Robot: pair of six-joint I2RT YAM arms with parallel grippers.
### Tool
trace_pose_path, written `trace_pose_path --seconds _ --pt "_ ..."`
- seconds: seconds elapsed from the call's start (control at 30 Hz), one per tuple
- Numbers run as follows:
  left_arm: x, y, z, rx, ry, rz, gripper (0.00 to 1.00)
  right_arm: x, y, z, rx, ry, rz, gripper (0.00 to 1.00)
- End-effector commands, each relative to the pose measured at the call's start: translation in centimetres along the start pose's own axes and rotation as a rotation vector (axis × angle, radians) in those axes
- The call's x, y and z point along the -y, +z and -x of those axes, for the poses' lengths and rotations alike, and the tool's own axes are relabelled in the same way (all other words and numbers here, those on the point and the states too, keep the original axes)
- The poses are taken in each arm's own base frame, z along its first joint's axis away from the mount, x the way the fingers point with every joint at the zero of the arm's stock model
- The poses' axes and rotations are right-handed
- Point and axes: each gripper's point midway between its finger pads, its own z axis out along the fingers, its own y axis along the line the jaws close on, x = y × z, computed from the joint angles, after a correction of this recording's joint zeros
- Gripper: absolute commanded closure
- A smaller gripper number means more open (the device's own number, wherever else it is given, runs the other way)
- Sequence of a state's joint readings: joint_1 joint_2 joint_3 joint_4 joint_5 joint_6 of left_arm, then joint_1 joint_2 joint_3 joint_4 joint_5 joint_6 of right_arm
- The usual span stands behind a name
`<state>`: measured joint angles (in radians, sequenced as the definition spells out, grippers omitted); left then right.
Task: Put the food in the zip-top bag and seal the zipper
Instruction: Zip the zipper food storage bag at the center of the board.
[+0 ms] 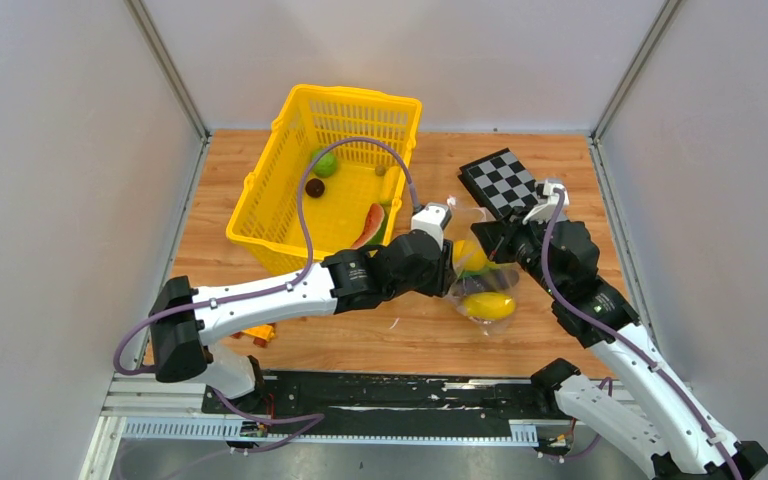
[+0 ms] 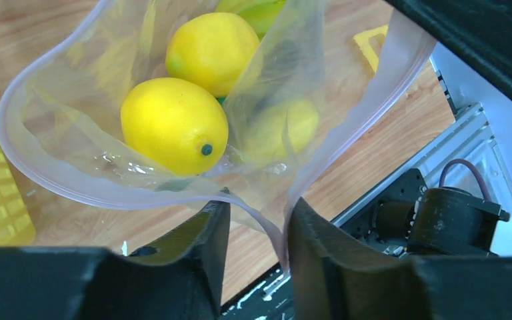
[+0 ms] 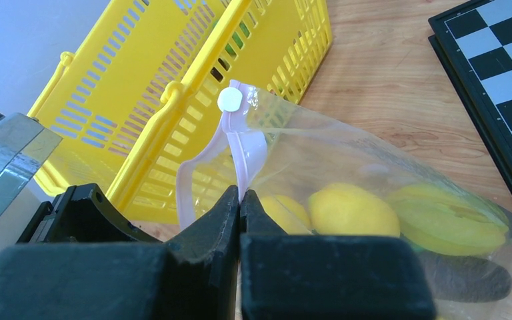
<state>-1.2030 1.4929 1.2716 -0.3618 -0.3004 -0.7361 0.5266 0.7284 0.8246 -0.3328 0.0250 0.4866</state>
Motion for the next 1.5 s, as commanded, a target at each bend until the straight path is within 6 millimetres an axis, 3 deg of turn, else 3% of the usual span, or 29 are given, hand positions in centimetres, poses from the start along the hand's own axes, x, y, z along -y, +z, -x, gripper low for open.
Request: trace_pose_path --seconds 0.0,0.17,0.3,0.5,0.67,0.87,1.0,1.13,1.23,1.3,1.47 --pt "1.1 0.1 1.8 0.072 0.029 -0.033 0.64 -1.2 -0.4 1.8 0.053 -0.005 0.042 1.0" --pt "1.7 -0.3 1.8 0.068 0.076 -0.086 0.87 -1.1 -0.1 1.7 0.047 -0.011 0.037 0.99" --pt "1.8 -1.3 2.4 0.089 0.133 -0.111 1.0 -1.6 -0.1 1.9 0.04 -0.054 0.068 0.95" --pt "2.3 -4.6 4.9 0.103 0.38 -0.15 1.0 -3.2 -0.9 4.9 0.075 -0.277 0.124 0.61" --pt "1.4 -7.1 6.3 0.08 0.583 -0.13 1.0 -3.6 -1.6 8.2 0.144 -0.439 0.114 0.44" --pt "1.0 -9.2 8.1 0.117 0.634 -0.156 1.0 -2.0 -2.7 13.4 0.274 -0.496 0.004 0.41" --pt "1.0 -10.6 8.6 0.119 0.722 -0.214 1.0 -1.3 -2.2 14.6 0.298 -0.535 0.054 0.41" --pt "1.3 -12.8 8.7 0.119 0.848 -0.282 1.0 -1.2 -1.5 14.3 0.254 -0.626 0.256 0.39" --pt "1.1 -14.2 8.5 0.115 0.91 -0.321 1.0 -1.9 -1.1 11.0 0.145 -0.787 0.456 0.34" --pt "0.6 -14.9 7.9 0.1 0.945 -0.347 1.0 -1.3 -1.3 8.7 0.076 -0.87 0.569 0.3" --pt "-0.5 -16.0 6.4 0.062 1.002 -0.385 1.0 -0.8 -1.6 5.5 0.058 -0.903 0.737 0.28"
